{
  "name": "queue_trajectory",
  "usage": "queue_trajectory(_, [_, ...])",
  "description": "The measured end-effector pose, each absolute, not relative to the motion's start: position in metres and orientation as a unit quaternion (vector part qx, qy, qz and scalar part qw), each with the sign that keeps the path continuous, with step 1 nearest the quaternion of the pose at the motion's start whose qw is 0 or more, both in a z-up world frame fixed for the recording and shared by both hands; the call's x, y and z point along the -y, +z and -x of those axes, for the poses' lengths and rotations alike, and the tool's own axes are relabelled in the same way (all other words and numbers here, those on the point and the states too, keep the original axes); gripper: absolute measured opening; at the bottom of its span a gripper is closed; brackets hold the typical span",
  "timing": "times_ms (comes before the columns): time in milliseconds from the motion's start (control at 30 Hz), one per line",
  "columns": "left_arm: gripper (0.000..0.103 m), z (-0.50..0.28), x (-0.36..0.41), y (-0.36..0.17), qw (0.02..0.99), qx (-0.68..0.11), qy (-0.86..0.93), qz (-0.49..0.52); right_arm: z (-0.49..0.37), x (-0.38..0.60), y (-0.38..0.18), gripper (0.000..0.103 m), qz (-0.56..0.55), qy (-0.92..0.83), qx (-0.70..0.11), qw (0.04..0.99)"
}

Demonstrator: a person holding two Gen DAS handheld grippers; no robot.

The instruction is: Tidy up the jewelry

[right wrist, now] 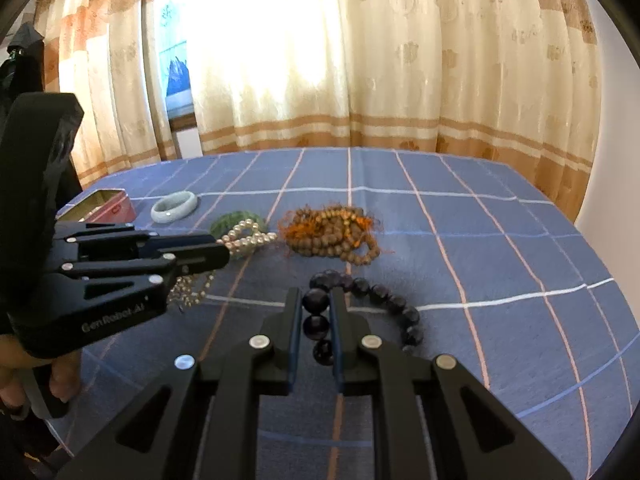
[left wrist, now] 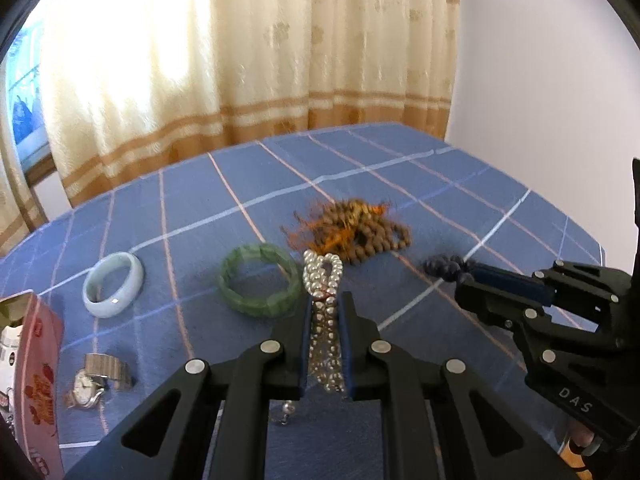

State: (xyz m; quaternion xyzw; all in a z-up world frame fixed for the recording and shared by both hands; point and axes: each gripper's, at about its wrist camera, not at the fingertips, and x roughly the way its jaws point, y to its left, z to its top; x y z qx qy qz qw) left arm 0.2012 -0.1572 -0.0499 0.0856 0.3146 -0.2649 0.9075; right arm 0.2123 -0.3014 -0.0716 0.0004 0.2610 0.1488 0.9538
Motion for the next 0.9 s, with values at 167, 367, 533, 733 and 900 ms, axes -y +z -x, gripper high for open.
queue_trajectory(167, [0.012,-0.195,0.151,-0.043,0.921,-0.286,-0.253,-0.077,-0.207,0.301,-0.069,0.015,0.003,0.149,-0.241,0.959])
queue_trajectory(367, [0.012,-0.189,0.142,-0.038,0.931,-0.267,-0.239,-0.066,-0.203,0.302,-0.066,0.015,0.003,0.145,-0.221,0.964])
queue_trajectory(533, [0.0,-0.188,0.14,-0.037,0.934,-0.261,-0.236,-0.063,-0.206,0.303,-0.066,0.015,0.002,0.149,-0.225,0.963])
queue_trajectory(733, [0.0,-0.189,0.141,-0.039,0.931,-0.264,-0.245,-0.057,-0.207,0.299,-0.062,0.015,0.002,0.156,-0.228,0.961])
queue_trajectory(900, [0.0,-0.197,0.151,-0.047,0.915,-0.297,-0.263,-0.074,-0.207,0.298,-0.062,0.015,0.005,0.156,-0.228,0.961])
